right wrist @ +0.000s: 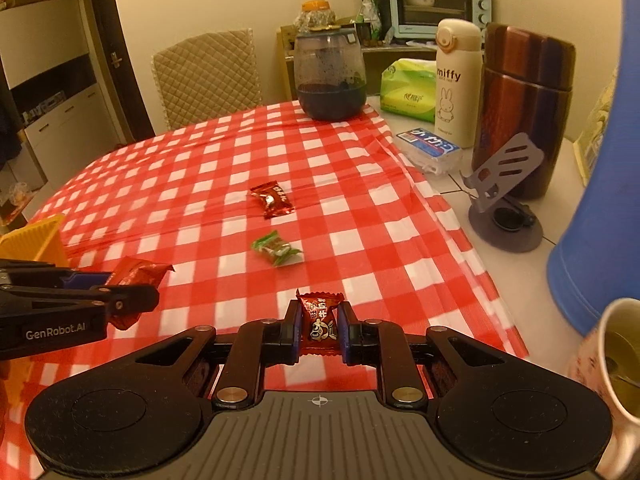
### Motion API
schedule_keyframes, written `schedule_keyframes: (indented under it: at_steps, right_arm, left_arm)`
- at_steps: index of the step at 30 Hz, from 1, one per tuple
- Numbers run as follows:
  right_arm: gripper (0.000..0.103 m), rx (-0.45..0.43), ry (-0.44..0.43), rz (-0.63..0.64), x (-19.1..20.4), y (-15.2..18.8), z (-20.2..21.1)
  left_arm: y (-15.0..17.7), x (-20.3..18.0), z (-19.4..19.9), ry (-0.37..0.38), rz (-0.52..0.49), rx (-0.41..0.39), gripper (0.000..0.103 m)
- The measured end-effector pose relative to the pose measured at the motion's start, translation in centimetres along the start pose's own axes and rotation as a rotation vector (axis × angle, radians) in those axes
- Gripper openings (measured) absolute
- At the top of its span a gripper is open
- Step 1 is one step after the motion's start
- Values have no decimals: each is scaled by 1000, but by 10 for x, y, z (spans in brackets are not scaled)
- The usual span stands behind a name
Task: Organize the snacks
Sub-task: 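Carry both held snacks over the orange tray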
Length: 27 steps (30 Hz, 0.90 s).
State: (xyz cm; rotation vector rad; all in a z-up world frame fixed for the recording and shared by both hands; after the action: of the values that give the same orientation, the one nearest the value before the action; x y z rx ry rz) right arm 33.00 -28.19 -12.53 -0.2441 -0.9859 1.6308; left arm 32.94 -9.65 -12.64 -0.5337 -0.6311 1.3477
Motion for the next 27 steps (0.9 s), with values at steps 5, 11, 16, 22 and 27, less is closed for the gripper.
schedule_keyframes:
  at_steps: [5, 11, 16, 22, 27]
  right_arm:
    - [19, -16, -9, -4, 21, -1, 27]
    - [19, -35, -25, 7, 51, -4, 55]
    - [19, -42, -50, 18, 79, -4, 72]
    - [19, -29, -93, 47, 118, 7, 81]
    - [19, -14, -122, 77, 148, 15, 82]
  left_arm:
    - [5, 12, 35, -12, 35, -10, 27]
    - [14, 30, 75, -27, 77, -24, 27]
    - [22, 42, 102, -40, 95, -37, 27]
    - [36, 57, 128, -53, 119, -44, 27]
    - [50, 74, 143, -70, 144, -41, 27]
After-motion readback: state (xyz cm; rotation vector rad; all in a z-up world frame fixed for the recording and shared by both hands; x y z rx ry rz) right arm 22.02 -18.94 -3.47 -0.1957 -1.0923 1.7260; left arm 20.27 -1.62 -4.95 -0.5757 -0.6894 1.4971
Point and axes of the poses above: each gripper's, at about its wrist camera, not at the fingertips, and z roughly against the way its jaws point, x to its left, y to its underside, the point moved 8 cm from there along -z, roughly the way its jaws point, and after that the axes turned 14 degrees about -y, right-handed, at the moved point
